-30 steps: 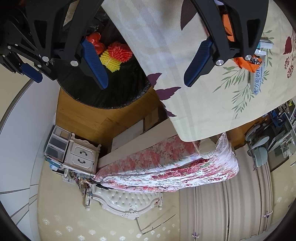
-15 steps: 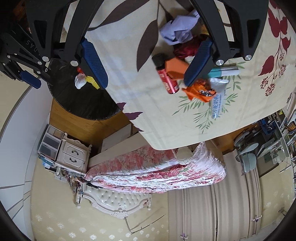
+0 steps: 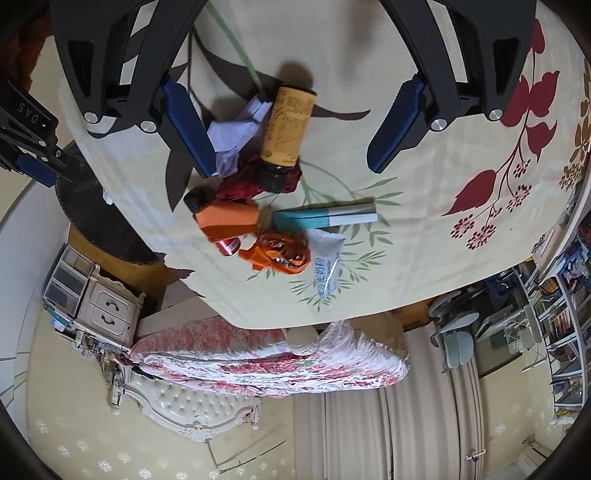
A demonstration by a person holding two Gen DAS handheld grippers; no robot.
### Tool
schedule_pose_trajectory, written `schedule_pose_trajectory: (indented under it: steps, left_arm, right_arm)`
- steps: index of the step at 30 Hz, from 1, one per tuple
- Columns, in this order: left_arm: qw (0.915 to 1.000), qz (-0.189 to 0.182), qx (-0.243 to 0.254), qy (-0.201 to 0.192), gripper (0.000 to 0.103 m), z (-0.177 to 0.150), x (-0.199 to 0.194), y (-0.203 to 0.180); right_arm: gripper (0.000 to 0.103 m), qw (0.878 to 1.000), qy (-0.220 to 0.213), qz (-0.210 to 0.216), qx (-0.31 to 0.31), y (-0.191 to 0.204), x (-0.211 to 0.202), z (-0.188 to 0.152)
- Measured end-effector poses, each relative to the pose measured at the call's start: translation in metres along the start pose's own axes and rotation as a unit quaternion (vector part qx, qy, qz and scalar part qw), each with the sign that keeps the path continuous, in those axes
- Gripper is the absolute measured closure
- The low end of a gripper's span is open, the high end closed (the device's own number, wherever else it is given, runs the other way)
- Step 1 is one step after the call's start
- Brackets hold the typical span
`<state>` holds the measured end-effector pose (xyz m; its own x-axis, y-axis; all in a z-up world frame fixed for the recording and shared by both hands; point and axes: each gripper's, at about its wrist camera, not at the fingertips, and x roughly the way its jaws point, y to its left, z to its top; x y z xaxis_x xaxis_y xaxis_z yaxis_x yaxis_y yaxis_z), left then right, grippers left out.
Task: Collect trash
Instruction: 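Move both tools back over the items on the bed, then grasp the amber bottle with the left tool while the right tool grasps the light purple cloth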
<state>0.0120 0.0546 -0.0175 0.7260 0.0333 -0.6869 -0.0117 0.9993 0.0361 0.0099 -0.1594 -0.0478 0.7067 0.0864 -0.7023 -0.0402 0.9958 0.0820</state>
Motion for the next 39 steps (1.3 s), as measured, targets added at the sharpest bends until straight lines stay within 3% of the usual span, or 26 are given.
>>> schedule_pose_trajectory:
  steps: [4,12,15,17,24,33,39]
  left_arm:
    - [1.0000,0.004,-0.002,0.008,0.021,-0.009,0.004,0.008]
    - [0.9997,-0.012,0.005,0.019,0.039,-0.016,0.010,0.013]
    - [0.9993,-0.025,0.007,0.028,0.054,-0.019,0.014,0.014]
    - [0.9985,-0.045,0.004,0.032,0.071,-0.020,0.014,0.015]
    - [0.9983,-0.050,-0.004,0.030,0.073,-0.024,0.005,0.023]
    - [0.9994,-0.010,-0.025,0.024,0.075,-0.027,-0.004,0.057]
    - [0.9987,0.003,-0.043,0.028,0.075,-0.031,-0.003,0.076]
  right_arm:
    - [0.050,1.000,0.002,0.006,-0.008,0.009,0.001,-0.002]
    - [0.050,1.000,0.007,0.017,-0.018,0.023,0.004,-0.002]
    - [0.050,0.999,0.008,0.021,-0.023,0.029,0.004,-0.003]
    - [0.050,0.999,0.009,0.025,-0.026,0.032,0.004,-0.003]
    - [0.050,0.998,0.015,0.052,-0.039,0.056,0.003,-0.003]
    - [0.045,0.993,0.021,0.100,-0.057,0.107,0.006,0.002]
    - [0.044,0.991,0.036,0.104,-0.076,0.143,0.020,0.004]
